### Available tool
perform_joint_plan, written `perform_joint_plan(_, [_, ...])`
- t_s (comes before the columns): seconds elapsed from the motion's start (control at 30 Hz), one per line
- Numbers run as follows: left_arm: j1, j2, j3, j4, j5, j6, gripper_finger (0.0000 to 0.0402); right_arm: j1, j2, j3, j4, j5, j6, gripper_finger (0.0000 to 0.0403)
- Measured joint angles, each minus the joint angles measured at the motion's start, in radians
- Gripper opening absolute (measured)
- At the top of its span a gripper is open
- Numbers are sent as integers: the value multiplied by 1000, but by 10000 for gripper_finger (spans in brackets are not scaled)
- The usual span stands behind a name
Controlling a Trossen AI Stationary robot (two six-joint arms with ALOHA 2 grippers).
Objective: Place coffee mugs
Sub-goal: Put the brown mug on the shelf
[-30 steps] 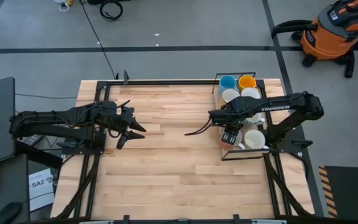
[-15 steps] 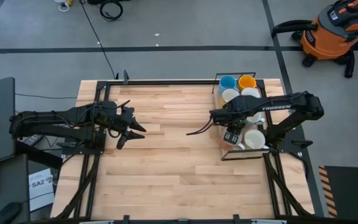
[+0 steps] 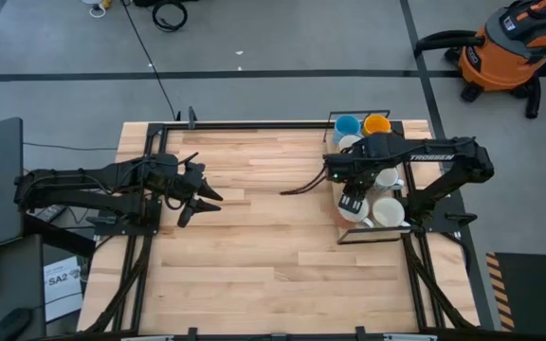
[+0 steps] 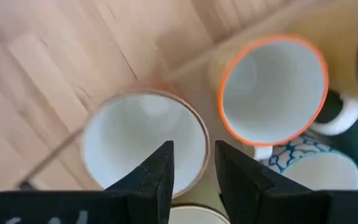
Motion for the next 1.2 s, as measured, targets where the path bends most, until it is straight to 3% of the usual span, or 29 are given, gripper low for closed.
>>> perform_joint_plan(0.1, [0, 0, 0, 0, 0, 0, 151, 0, -3, 39, 56, 6, 6, 121])
perform_joint_plan(0.23, [0, 0, 0, 0, 0, 0, 151, 5, -2, 41, 265, 8, -8, 122])
perform_joint_plan(0.47, [0, 0, 0, 0, 0, 0, 151, 52, 2, -41, 583, -12, -97, 121])
perform_joint_plan(0.87, [0, 0, 0, 0, 0, 0, 151, 107, 1, -197, 562, -16, -54, 120])
perform_joint_plan(1.2, [0, 0, 0, 0, 0, 0, 151, 108, 1, -219, 428, -16, -54, 120])
